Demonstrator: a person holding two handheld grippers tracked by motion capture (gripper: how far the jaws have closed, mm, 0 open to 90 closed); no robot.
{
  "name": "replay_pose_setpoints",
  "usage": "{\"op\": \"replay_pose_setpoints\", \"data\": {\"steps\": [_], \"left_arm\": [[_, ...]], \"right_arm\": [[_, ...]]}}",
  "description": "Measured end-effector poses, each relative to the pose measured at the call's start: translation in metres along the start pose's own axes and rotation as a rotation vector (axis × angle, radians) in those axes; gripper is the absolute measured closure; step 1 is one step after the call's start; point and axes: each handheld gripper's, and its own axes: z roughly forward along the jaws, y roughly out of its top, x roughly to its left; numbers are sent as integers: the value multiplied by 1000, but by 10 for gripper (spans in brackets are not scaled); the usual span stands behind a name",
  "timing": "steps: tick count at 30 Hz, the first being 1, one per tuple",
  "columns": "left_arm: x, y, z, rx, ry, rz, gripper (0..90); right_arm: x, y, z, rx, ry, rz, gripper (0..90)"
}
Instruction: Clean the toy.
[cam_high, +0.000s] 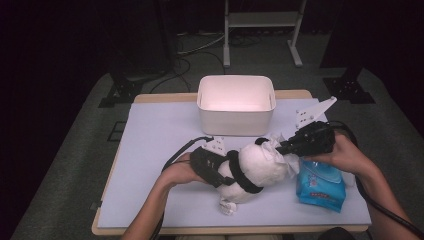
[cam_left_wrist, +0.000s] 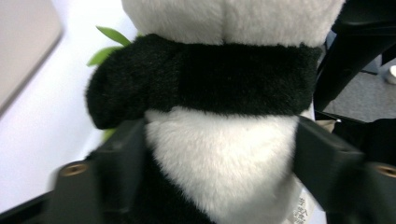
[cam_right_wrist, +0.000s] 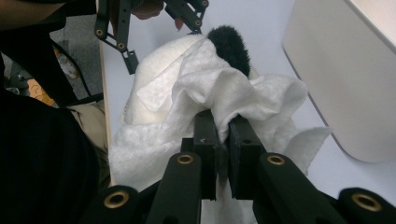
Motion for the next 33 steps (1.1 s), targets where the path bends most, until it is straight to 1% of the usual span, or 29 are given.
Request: {"op": "replay_pose_setpoints", "data": {"steps": [2, 5, 6, 9, 10, 11, 12, 14, 17, 20, 23, 26, 29, 30, 31, 32, 33], "left_arm": [[0, 2, -3, 6, 15, 13, 350], [-1, 6, -8, 9, 34, 22, 390], [0, 8, -10, 13, 36, 25, 396], [0, 13, -13, 19, 53, 30, 403], [0, 14, -15, 28, 58, 35, 406], [-1, 15, -16, 25, 63, 33, 407], [0, 16, -19, 34, 66, 41, 409], [0, 17, -23, 37, 73, 39, 412], [1, 19, -30, 52, 83, 45, 413], [0, 21, -38, 63, 98, 52, 414], [-1, 21, -42, 83, 102, 58, 413], [-3, 21, -40, 87, 94, 62, 409], [-5, 23, -37, 87, 89, 66, 402], [-5, 24, -36, 82, 88, 63, 401], [-5, 24, -36, 84, 87, 69, 400], [-6, 25, -34, 77, 83, 65, 399], [-6, 25, -33, 80, 78, 75, 398]], "right_arm": [[-1, -1, -1, -14, -5, 3, 830], [-1, -3, -4, -31, -5, 12, 830], [-1, -3, -5, -37, -13, 11, 830], [-3, -5, -8, -57, -13, 16, 829], [-3, -6, -8, -60, -14, 21, 829], [-4, -7, -8, -61, -14, 22, 829], [-4, -8, -8, -68, -11, 32, 829], [-6, -12, -6, -76, -5, 42, 829], [-8, -17, -2, -78, 4, 53, 829], [-9, -19, 3, -65, 6, 59, 830], [-10, -23, 10, -53, 13, 69, 831], [-13, -25, 10, -87, 37, 78, 833], [-15, -21, 7, -92, 30, 78, 834], [-14, -19, 6, -87, 24, 73, 834], [-14, -16, 5, -83, 17, 65, 834], [-13, -13, 3, -87, 18, 60, 834], [-13, -11, 1, -99, 16, 53, 834]]}}
